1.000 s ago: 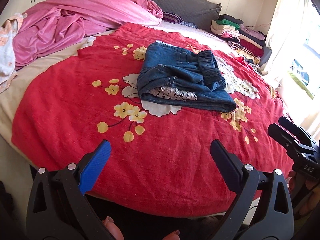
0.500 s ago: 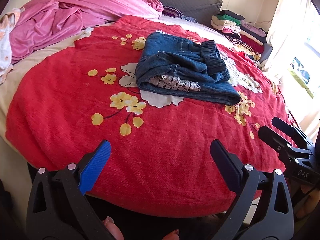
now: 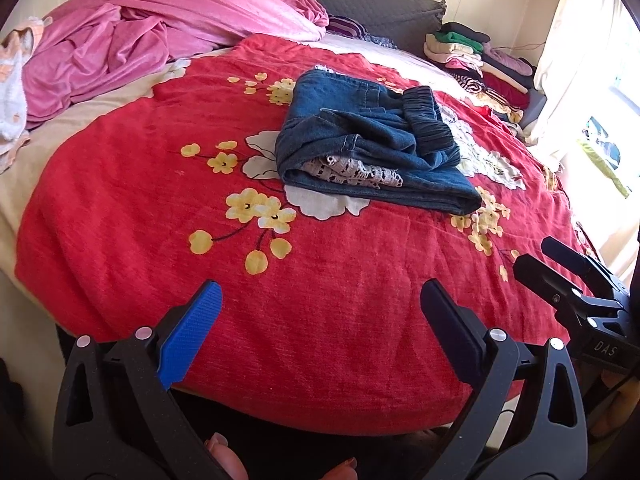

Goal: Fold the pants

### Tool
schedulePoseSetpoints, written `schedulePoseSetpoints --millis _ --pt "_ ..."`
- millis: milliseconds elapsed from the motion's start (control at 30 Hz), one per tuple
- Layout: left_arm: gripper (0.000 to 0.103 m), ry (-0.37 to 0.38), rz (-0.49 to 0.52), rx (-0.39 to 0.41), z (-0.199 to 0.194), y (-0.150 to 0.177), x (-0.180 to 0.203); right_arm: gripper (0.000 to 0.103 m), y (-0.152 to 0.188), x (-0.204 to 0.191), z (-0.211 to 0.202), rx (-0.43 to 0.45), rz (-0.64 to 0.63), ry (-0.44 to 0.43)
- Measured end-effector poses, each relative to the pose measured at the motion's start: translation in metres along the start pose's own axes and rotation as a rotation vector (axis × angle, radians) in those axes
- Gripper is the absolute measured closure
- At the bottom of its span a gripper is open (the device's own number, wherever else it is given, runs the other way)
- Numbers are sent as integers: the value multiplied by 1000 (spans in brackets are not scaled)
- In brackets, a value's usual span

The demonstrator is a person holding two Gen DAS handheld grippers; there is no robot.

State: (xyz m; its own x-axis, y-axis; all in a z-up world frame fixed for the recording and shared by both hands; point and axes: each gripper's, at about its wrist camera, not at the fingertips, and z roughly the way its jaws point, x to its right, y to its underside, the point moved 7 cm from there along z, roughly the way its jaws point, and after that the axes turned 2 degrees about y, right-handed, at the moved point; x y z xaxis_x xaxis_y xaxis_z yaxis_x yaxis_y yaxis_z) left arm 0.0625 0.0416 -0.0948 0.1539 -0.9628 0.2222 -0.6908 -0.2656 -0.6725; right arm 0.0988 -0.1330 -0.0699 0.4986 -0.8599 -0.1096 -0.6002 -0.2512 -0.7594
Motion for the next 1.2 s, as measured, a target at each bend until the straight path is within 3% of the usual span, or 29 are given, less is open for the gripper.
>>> schedulePoseSetpoints --millis 1200 --pt "10 -30 6 15 -7 -4 0 5 1 1 -10 2 21 -1"
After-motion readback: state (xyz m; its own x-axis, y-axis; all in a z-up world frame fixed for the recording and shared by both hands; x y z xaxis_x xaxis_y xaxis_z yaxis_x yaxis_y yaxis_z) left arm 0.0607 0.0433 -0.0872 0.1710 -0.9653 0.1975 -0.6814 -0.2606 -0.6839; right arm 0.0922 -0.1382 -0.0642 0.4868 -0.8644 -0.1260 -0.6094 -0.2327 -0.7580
